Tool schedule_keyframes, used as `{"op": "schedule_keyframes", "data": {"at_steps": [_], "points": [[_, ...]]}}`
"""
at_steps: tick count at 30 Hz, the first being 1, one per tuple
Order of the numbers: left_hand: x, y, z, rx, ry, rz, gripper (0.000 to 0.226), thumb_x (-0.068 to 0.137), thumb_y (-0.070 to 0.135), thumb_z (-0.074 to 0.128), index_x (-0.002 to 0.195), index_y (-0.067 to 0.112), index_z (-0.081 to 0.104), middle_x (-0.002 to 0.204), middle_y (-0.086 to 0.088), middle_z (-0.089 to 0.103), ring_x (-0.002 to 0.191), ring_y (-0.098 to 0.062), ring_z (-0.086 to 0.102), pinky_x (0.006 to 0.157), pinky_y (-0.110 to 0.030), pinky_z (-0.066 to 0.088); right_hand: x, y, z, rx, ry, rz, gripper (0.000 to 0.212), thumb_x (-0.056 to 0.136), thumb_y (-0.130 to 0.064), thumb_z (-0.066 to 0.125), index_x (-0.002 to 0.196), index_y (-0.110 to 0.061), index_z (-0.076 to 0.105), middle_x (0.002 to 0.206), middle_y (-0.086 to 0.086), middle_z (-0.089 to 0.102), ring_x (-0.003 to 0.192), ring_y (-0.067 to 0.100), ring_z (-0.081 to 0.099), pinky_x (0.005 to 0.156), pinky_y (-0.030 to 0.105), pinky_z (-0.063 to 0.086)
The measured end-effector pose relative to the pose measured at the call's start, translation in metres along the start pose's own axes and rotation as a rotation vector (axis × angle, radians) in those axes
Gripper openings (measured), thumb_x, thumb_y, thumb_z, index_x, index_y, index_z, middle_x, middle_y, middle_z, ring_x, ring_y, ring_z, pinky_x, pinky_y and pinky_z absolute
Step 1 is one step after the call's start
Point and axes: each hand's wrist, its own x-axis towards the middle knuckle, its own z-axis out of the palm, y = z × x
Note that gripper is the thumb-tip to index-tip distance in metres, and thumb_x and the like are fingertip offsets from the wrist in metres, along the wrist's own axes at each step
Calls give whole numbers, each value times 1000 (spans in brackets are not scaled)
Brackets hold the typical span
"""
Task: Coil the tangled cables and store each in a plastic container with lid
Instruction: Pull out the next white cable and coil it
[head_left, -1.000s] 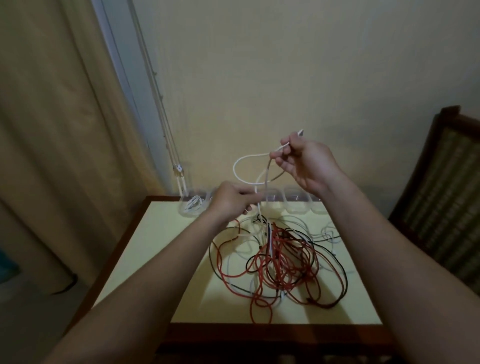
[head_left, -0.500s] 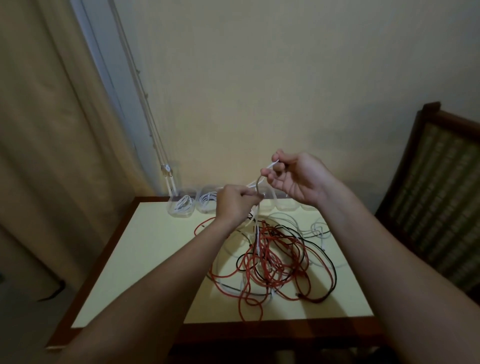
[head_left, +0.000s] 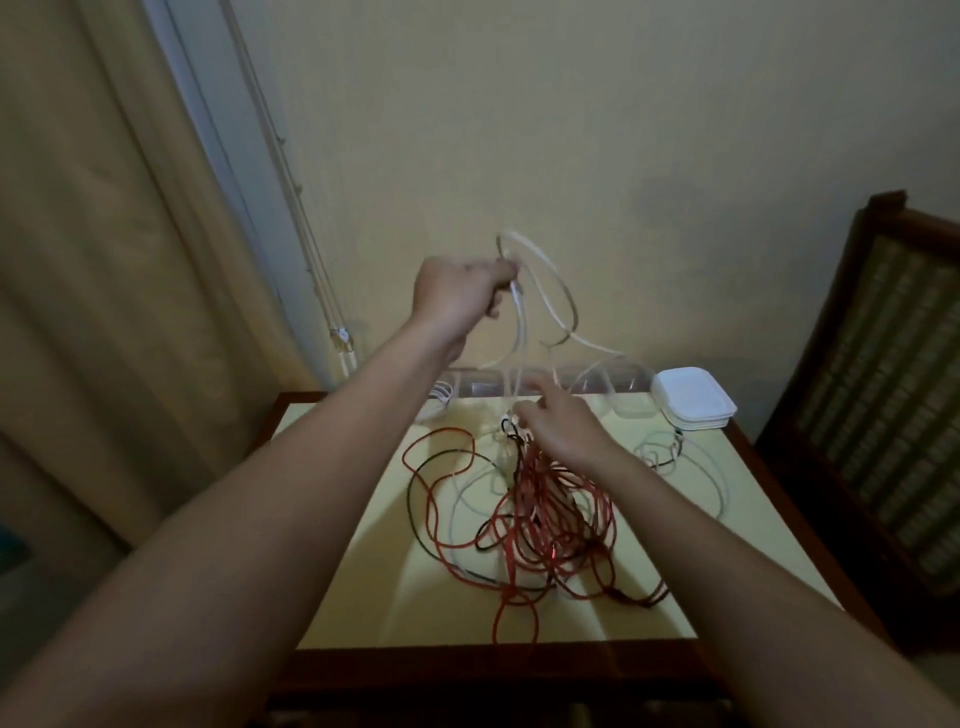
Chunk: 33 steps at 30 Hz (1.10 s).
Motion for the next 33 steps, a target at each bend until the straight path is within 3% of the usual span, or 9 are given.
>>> {"op": "schedule_keyframes", "data": {"at_steps": [6,9,12,16,21,24,26,30,33], "points": [[-1,63,-14,-62,4,104,14,87,9,74,77,0,71,62,-6,64,42,-8,46,44,-22,41,10,-5,25,-3,25,-96,30,104,-23,48,84,-14,70,84,3,71,62,14,63,61,27,45],[-1,55,-24,-58,4,90,18,87,8,74,71,3,70,60,-4,64,42,-8,46,44,-21,40,1,-17,17,253,-4,-45,21,101,-19,54,90,-17,71,97,0,73,64,16,69,53,27,51],[-3,32,-24,-60,-75,23,18,88,8,74,72,3,69,61,-4,64,43,-6,48,44,-18,42,-11,-31,7,639,-149,-8,21,96,-19,57,109,-15,73,112,4,74,82,20,69,70,35,56],[-16,6,-23,49,-191,-43,14,91,15,73,82,5,72,70,-3,67,49,-4,54,51,-17,45,-21,-24,-10,905,-231,17,18,99,-21,58,103,-10,71,87,6,67,70,16,60,63,28,45],[-36,-3,-25,130,-147,-45,20,94,21,68,96,3,76,71,2,62,54,-8,52,51,-19,39,-23,26,-28,511,117,174,21,102,-21,53,89,-14,69,82,5,65,59,16,55,53,27,41],[-46,-5,-25,90,-135,-31,22,97,21,63,102,3,76,71,2,58,51,-8,50,49,-20,38,-24,49,-40,-60,294,282,23,98,-31,59,109,-13,68,116,14,67,101,31,64,82,38,49],[-51,-5,-24,121,-145,5,23,98,24,63,101,6,77,70,4,57,50,-10,46,48,-22,35,-30,44,-46,-250,363,267,48,96,-36,62,137,-13,54,141,19,48,129,41,45,105,45,40],[-64,-5,-15,163,-253,41,22,97,29,63,97,14,79,66,9,54,50,-11,36,46,-22,27,-50,-13,-49,-66,361,-217,54,100,-33,60,150,-19,43,150,2,45,139,18,40,115,37,33],[-77,1,-7,152,-350,44,23,97,29,63,83,15,74,57,12,49,47,-8,35,45,-22,27,-60,-46,-47,152,270,-301,24,104,-32,54,126,-25,60,112,-10,68,102,1,60,90,25,44]]}}
